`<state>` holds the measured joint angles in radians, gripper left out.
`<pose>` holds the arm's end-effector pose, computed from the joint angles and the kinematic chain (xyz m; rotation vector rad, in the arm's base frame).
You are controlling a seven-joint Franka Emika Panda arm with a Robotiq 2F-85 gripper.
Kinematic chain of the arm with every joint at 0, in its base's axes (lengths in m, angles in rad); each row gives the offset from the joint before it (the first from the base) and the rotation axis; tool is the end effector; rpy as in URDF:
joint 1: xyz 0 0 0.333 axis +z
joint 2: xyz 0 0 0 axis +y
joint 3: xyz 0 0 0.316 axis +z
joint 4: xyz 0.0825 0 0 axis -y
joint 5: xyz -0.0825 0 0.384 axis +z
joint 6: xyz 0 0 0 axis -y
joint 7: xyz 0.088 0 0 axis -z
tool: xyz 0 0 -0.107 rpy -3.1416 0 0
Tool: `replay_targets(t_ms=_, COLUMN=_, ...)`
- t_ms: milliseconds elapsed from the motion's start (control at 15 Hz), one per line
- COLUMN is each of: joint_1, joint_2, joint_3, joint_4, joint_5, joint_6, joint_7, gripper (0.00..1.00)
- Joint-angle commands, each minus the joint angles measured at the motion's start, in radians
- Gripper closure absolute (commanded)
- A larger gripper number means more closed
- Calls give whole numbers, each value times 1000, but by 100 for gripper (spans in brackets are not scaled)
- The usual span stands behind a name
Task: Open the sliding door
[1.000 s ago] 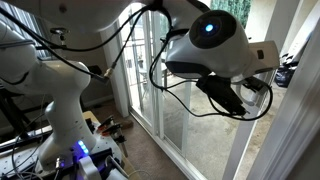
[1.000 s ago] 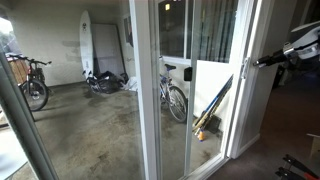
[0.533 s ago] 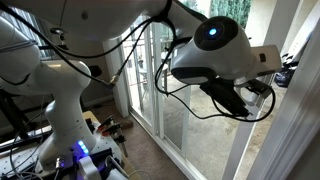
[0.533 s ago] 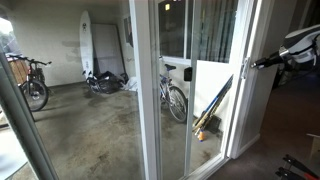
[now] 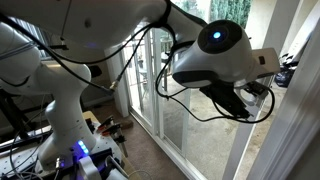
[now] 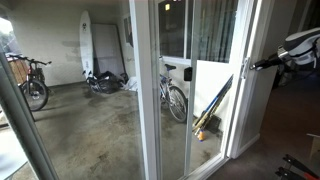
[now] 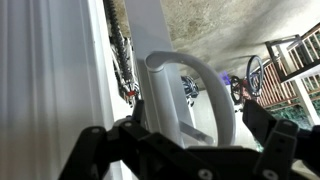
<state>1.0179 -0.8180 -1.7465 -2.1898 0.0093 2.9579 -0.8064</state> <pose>0.3944 -0.4494 0.3573 -2.6509 0.3500 -1.3643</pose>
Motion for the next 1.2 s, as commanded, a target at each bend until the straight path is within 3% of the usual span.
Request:
replay_targets(t_ms=0, joint_1=40, joint_2=-87, joint_3=-23, joint_4=27, joint_5=-94, joint_6=-34, joint_7=21, gripper=0)
replay_targets(t_ms=667, joint_1=91, joint_2=-309, joint_3=-18, joint_4=79, joint_5=-242, joint_6=-41, joint_7=-19, gripper=0)
replay_targets(t_ms=1133, joint_1=117, joint_2=-335, joint_3=-8, joint_4=49, joint_5=-335, joint_6=2, joint_7=-29, gripper=0)
